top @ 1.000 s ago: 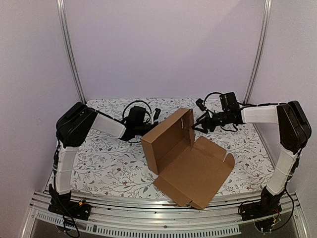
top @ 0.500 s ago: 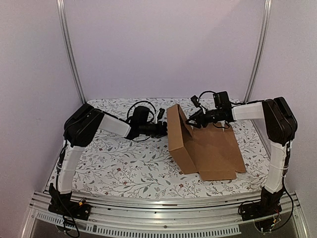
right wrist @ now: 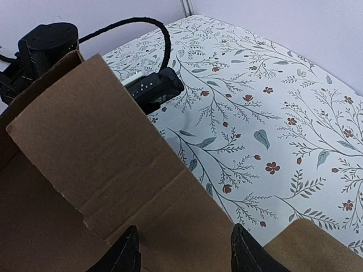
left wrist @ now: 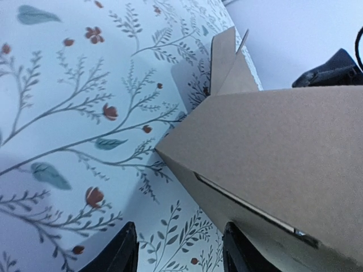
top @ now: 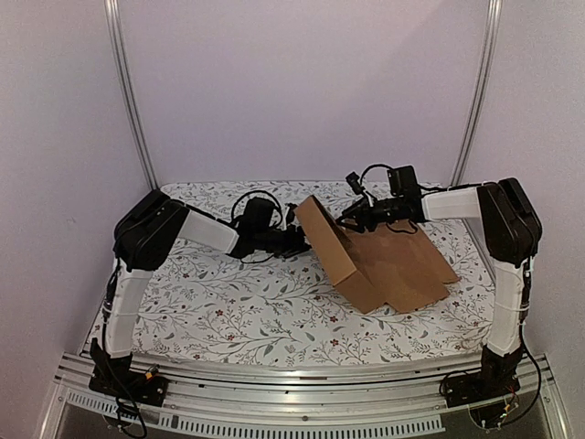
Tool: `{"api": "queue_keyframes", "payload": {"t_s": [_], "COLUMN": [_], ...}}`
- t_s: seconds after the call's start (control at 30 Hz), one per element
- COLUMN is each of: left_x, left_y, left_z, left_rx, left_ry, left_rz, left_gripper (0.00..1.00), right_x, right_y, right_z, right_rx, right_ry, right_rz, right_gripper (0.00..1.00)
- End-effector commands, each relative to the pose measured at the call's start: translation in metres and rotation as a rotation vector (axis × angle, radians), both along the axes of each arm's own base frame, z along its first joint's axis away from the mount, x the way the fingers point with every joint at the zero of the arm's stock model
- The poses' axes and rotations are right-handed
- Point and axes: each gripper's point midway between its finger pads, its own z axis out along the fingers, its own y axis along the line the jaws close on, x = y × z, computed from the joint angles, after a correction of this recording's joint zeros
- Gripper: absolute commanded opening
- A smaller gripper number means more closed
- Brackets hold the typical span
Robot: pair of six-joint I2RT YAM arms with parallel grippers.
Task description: Fold the paper box
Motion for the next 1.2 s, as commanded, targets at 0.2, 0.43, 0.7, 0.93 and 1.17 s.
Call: {"api": "queue_keyframes", "payload": {"t_s": [0.2,0.43,0.7,0.93,1.17], "left_x": [-0.014,-0.027,-0.056,-0.055,-0.033], "left_y": [0.060,0.062,0.039,0.037,0.028], "left_z": [0.045,0.051,0.072,0.073,0.078], "left_rx": [0.072,0.119,0.205,0.294,0.320], "left_ry": [-0.004,0.039,-0.009,-0.025,-0.076], "left_rz": [0.241,0.288,0.266,0.275,0.256], "left_gripper": [0.54,0.54,0.54,0.55,0.55], "right_x": [-0.037,-0.059,-0.102,-0.161,-0.213], "right_y": [-0.022,-0.054,-0.101,-0.127,-0.086], "right_z": [0.006,0.010,-0.005,-0.019,-0.026], "right_rx": [-0.084,-0.215,-0.440,-0.557,-0.574], "right_ry": [0.043,0.044,0.048,0.092,0.077], "right_rz": [0.030,0.002,-0.021,0.084,0.270], "right_gripper": [0.58,0.61,0.60,0.58,0.57]}}
